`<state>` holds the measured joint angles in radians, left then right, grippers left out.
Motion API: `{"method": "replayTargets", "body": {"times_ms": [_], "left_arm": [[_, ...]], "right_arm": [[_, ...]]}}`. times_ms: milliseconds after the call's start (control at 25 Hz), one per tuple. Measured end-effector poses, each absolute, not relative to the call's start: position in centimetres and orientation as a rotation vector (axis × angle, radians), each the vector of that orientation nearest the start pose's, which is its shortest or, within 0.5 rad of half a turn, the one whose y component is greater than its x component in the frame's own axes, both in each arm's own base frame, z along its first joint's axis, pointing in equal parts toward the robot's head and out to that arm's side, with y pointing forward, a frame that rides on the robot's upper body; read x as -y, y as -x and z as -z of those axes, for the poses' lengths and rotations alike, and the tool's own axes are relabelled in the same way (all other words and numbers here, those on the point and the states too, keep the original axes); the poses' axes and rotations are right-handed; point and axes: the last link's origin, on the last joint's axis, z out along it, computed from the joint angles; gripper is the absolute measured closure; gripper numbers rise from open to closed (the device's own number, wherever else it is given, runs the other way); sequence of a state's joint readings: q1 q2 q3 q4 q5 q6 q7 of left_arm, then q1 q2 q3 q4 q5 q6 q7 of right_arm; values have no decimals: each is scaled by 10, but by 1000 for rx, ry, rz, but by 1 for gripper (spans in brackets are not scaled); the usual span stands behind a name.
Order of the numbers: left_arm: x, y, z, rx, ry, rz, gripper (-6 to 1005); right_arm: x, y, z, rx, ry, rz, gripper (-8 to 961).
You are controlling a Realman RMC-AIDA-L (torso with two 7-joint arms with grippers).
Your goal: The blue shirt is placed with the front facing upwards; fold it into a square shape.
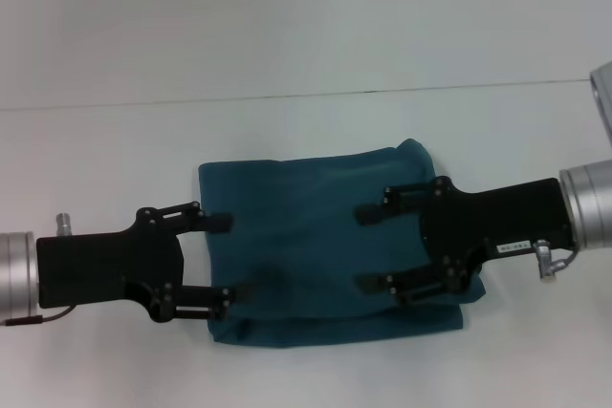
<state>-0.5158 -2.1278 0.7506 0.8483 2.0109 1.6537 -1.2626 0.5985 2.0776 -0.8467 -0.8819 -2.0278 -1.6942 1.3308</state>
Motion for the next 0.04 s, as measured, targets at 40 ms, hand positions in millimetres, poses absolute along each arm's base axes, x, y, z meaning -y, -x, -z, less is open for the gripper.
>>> {"method": "replayTargets", "body": {"times_ms": [40], "left_arm": [[-326,233,-4,220,2827,652,124]], "right_arm": [[-342,-204,-11,-79,2963,-552,134]]}}
